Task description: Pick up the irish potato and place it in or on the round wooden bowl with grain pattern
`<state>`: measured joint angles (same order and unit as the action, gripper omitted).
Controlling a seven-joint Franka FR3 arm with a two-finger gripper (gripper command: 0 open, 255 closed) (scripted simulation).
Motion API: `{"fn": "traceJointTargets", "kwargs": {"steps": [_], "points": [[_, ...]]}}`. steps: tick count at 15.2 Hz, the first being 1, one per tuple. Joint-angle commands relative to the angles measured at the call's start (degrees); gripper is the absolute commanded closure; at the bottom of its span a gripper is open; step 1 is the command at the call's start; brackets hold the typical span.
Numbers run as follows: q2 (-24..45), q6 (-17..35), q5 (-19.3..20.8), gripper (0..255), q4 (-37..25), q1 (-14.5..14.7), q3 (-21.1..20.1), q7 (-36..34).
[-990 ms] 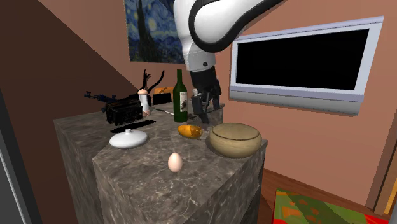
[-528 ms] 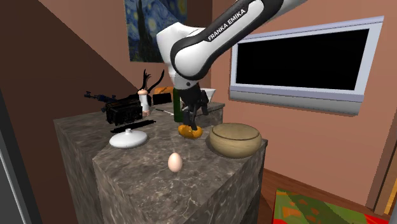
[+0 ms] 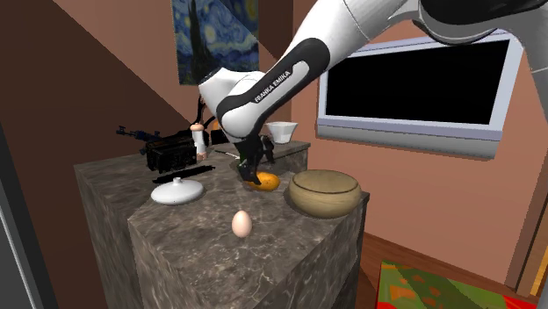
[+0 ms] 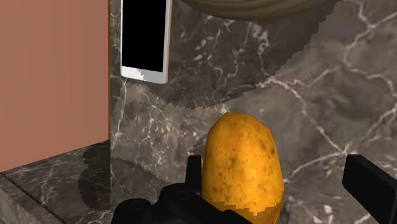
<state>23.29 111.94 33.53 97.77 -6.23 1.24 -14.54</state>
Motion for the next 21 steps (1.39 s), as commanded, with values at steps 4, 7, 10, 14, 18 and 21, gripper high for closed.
{"fn": "traceJointTargets", "kwargs": {"steps": [4,7,10,14,18,21], "points": [[4.8,1.4,1.7,0,-3.3,-0.6,1.2,-0.5],[5.5,3.2,2.1,0,-2.4,-1.2,1.5,-0.8],[5.9,4.2,2.4,0,-2.0,-1.5,1.7,-0.9],[5.9,4.2,2.4,0,-2.0,-1.5,1.7,-0.9],[5.9,4.2,2.4,255,-2.0,-1.5,1.7,-0.9],[5.9,4.1,2.4,255,-2.0,-1.5,1.7,-0.9]]}}
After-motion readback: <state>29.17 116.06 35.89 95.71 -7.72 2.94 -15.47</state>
